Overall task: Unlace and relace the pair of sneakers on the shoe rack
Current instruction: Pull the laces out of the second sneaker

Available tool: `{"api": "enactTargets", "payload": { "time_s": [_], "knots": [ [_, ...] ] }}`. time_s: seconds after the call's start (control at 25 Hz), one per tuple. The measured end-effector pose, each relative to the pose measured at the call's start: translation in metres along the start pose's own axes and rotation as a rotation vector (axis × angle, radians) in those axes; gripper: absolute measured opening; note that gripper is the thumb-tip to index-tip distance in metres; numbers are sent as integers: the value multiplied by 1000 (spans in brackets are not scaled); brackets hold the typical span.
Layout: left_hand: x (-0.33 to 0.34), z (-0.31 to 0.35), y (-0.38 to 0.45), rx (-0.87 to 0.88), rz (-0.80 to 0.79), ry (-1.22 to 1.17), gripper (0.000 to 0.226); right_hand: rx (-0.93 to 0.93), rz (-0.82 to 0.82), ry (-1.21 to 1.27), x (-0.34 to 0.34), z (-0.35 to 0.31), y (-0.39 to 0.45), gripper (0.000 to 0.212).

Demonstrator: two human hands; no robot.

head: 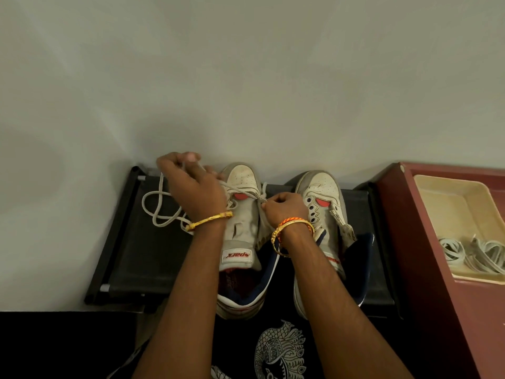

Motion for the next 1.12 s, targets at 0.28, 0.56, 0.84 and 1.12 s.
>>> {"api": "enactTargets", "payload": {
  "time_s": [0.28,0.56,0.84,1.12],
  "knots": [
    [-43,3,36,18,284,106,9,-3,19,-3,1,0,-2,8],
    [13,-23,-26,234,-912,1347,34,-7,30,-26,3,-1,-1,8],
    [18,-30,-25,63,-792,1124,10,-12,32,-33,4,-1,-1,12],
    [8,-17,-10,3,-314,533,8,-14,-5,-29,4,-2,-1,9]
  ]
}}
Point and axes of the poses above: each hand's wrist, its own y-axis towards the middle knuckle, its own x-axis out of the palm, z = x × y, the point moved 3 cm from there along y, towards the middle knuckle, and after that the axes turned 2 degrees about x, right-handed, at the moved point
